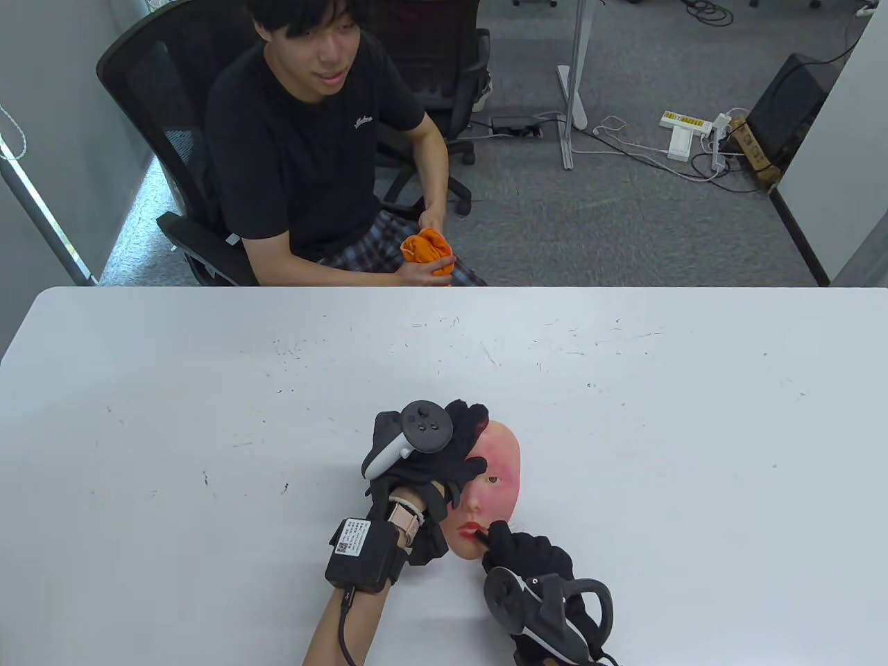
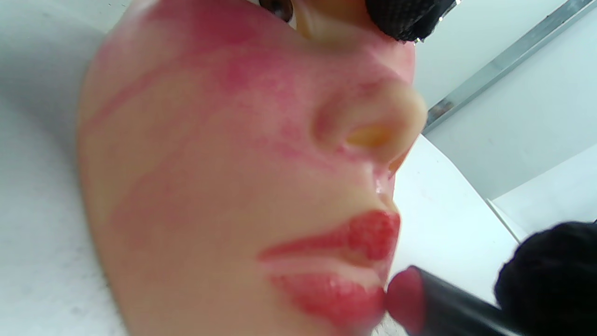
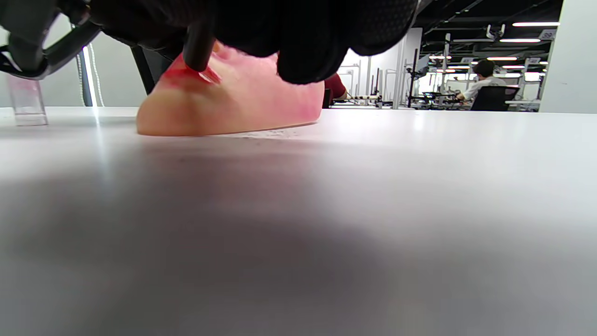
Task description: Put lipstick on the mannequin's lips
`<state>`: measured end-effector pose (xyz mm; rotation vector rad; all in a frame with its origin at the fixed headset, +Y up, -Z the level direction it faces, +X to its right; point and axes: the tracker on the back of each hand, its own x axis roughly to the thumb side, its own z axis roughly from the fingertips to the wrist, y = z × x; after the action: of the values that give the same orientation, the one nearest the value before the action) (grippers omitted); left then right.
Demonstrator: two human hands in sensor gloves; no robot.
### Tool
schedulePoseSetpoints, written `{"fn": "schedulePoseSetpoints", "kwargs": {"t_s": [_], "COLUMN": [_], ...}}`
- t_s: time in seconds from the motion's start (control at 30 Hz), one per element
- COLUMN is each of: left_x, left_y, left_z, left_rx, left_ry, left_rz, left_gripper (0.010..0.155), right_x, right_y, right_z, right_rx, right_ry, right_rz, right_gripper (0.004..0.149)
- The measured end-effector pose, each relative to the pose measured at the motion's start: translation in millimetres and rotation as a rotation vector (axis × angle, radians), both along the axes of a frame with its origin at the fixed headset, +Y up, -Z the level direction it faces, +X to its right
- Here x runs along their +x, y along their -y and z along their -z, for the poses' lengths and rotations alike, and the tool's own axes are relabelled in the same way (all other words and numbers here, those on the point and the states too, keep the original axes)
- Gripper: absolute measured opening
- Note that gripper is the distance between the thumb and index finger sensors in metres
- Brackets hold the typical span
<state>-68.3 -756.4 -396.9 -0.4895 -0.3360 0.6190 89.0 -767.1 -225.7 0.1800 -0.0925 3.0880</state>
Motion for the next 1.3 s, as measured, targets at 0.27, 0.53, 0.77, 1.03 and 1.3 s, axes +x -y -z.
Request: {"fn": "schedulePoseSetpoints", "kwargs": {"t_s": [0.27, 0.53, 0.77, 1.03, 1.3], "left_x": [0.0, 0.3, 0.3, 0.3, 0.5], "left_y": [0.3, 0.3, 0.4, 0.4, 0.5], "left_z": [0.1, -0.1, -0.2, -0.3, -0.3], "left_rx": [-0.002, -0.001, -0.001, -0.005, -0.005], "left_ry": [0.000, -0.002, 0.000, 0.002, 0.000], "left_rz": [-0.003, -0.001, 0.001, 0.006, 0.007], "left_gripper": [0.080, 0.080, 0.080, 0.080, 0.080], "right_x": [-4.3, -1.2, -14.0, -16.1, 1.7], "right_y": [-0.9, -0.7, -1.6, -1.6, -1.5], "right_z": [-2.5, -1.9, -1.6, 0.6, 1.7], "right_rx": [0.013, 0.008, 0.020, 0.018, 0.002], "right_ry": [-0.063, -0.005, -0.071, -0.081, 0.012], "right_rz": [-0.011, -0.006, -0.028, 0.000, 0.008], "right_gripper": [0.052, 0.052, 0.053, 0.052, 0.052]}}
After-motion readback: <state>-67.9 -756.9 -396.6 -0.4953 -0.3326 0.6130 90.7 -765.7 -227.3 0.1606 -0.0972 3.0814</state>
